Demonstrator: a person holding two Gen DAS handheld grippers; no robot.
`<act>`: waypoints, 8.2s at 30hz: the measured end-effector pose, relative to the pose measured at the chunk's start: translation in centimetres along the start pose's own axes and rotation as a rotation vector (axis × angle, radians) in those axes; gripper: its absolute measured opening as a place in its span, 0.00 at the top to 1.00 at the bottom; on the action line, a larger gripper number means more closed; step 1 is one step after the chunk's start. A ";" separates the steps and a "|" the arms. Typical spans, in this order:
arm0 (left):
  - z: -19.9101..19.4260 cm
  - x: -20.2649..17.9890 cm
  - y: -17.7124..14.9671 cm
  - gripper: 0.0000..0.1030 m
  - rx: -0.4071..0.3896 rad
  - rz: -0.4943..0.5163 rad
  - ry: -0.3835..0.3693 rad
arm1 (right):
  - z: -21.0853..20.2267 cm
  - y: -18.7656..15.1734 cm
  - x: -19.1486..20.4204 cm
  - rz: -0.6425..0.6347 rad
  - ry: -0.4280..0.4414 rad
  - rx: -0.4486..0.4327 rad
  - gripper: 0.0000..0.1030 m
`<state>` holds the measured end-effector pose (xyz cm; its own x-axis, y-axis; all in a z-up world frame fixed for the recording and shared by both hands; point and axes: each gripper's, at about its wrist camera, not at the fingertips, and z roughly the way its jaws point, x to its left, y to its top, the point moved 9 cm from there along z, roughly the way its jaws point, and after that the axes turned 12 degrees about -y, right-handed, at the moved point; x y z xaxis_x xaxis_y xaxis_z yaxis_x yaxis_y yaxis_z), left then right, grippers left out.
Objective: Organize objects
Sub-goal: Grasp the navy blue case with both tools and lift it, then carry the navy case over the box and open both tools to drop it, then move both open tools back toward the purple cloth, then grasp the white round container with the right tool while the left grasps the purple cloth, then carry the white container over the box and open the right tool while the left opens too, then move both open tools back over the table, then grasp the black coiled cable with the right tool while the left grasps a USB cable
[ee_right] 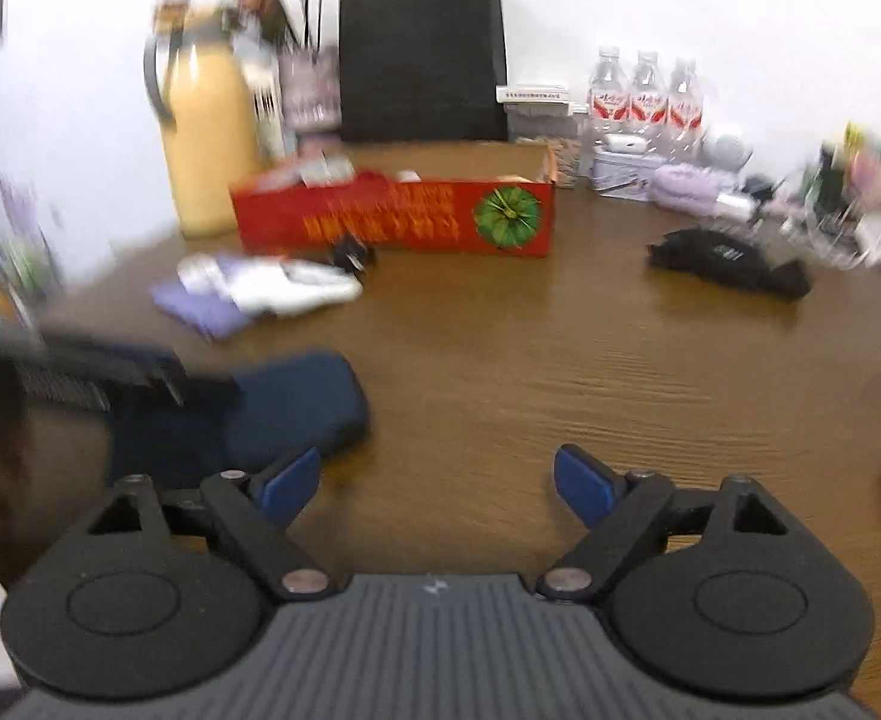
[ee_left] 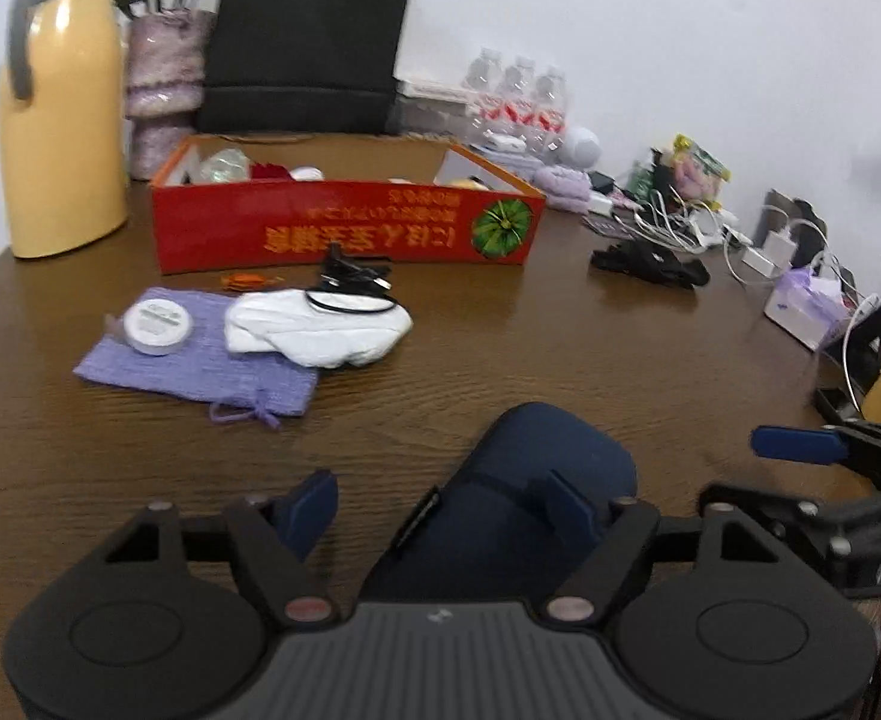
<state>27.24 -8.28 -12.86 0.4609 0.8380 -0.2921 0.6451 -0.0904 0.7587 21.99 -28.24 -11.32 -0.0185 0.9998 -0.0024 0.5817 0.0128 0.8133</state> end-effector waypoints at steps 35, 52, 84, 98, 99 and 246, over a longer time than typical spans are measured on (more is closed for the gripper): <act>-6.1 1.2 2.2 0.75 -0.136 -0.059 -0.095 | -0.6 3.1 3.8 0.193 0.172 -0.024 0.71; 15.1 13.7 26.3 0.75 0.002 -0.010 -0.021 | 24.4 26.1 -0.1 0.187 0.046 0.013 0.66; -14.7 3.0 6.1 0.13 -0.149 0.199 0.124 | -1.9 10.3 -0.3 -0.126 0.007 -0.068 0.00; -22.1 0.8 -1.4 0.03 -0.181 0.193 0.168 | -15.6 3.2 1.4 -0.348 -0.050 -0.128 0.00; -21.7 0.7 -1.4 0.03 -0.176 0.209 0.164 | -15.3 3.2 1.8 -0.347 -0.045 -0.129 0.00; -8.0 7.2 4.4 0.21 -0.164 0.063 0.239 | -1.7 6.7 4.6 -0.245 -0.071 -0.181 0.01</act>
<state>28.56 1.65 -6.95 0.3272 0.9384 -0.1108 0.5039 -0.0741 0.8605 24.41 -23.62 -4.95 -0.0796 0.9658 -0.2468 0.4127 0.2573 0.8738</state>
